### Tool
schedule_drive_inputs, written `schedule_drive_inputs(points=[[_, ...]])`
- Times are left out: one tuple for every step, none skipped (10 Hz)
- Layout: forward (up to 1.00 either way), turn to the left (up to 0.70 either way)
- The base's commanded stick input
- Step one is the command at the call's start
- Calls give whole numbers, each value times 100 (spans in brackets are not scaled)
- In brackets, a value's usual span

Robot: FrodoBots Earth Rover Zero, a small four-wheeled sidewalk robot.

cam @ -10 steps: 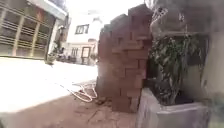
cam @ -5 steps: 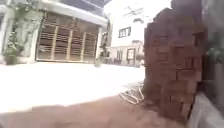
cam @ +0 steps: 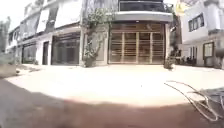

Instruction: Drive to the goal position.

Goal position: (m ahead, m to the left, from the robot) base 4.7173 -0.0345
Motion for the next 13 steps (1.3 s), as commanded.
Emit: schedule_drive_inputs(points=[[-100, 0], [0, 0], [0, 0], [0, 0], [0, 0], [0, 0], [0, 0], [0, 0], [0, 0], [0, 0], [0, 64], [0, 100], [0, 100]])
